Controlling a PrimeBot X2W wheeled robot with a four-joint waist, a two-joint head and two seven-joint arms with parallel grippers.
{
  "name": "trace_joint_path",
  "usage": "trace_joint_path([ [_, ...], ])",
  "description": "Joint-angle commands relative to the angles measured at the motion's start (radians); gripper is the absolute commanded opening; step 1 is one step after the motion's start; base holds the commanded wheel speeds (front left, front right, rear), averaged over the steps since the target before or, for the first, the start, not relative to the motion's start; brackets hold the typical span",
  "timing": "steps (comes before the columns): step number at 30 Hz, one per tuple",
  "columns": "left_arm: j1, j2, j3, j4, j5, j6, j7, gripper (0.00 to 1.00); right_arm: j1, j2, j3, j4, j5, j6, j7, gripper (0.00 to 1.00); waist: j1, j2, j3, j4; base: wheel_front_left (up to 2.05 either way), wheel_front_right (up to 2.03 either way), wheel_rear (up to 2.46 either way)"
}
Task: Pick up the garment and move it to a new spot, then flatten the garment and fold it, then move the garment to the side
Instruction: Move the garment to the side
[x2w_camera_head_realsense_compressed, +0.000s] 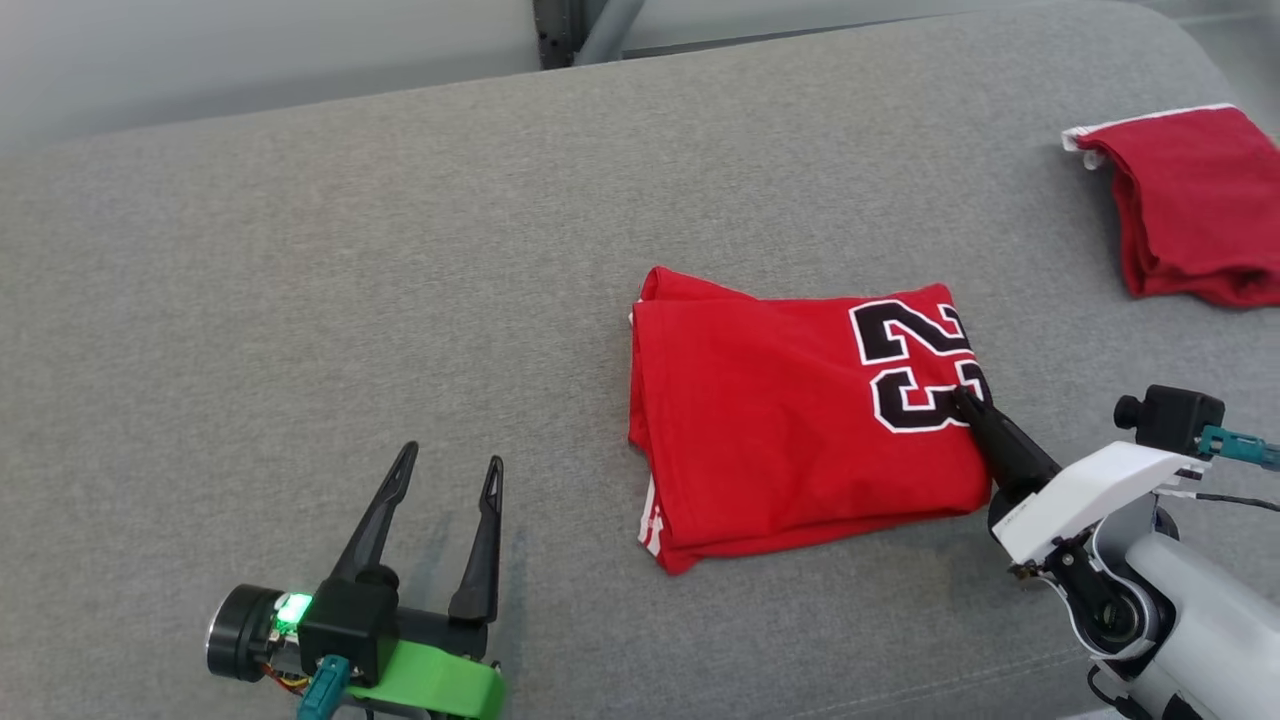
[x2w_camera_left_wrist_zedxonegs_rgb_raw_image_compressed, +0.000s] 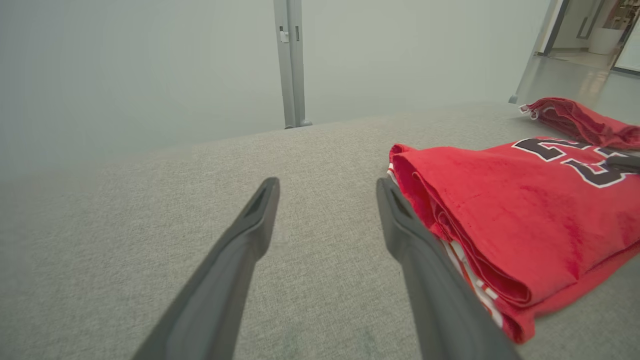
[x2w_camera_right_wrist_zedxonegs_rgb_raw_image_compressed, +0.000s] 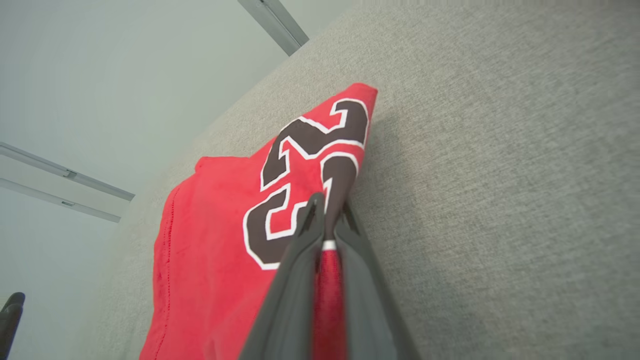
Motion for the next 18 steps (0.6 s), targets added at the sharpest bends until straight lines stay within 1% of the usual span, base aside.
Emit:
trace_joint_path([
  [1,-0.019,0.011,0.007,-0.004,0.009,-0.006,-0.002,1.0,-0.015,0.003,0.002,-0.005,-0.011,0.0,-0.006,0.0,0.0,0.0,0.043,-0.08,0.0,0.0,0.0],
  [6,-0.03,0.025,0.014,-0.008,0.023,-0.017,-0.002,1.0,-0.041,0.017,0.014,-0.022,-0.025,0.0,-0.011,0.0,0.0,0.0,0.072,-0.138,0.0,0.0,0.0],
  [9,-0.042,0.032,0.016,-0.012,0.028,-0.021,-0.002,1.0,-0.057,0.024,-0.001,-0.027,-0.038,0.0,-0.011,0.0,0.0,0.0,0.093,-0.159,0.0,0.0,0.0],
  [14,-0.072,0.049,0.002,-0.019,0.04,-0.03,-0.002,1.0,-0.085,0.027,-0.025,-0.03,-0.065,0.0,-0.011,0.0,0.0,0.0,0.133,-0.165,0.0,0.0,0.0],
  [18,-0.107,0.062,-0.005,-0.03,0.045,-0.036,-0.002,1.0,-0.136,0.008,-0.033,-0.035,-0.089,0.0,-0.011,0.0,0.0,0.0,0.178,-0.162,0.0,0.0,0.0],
])
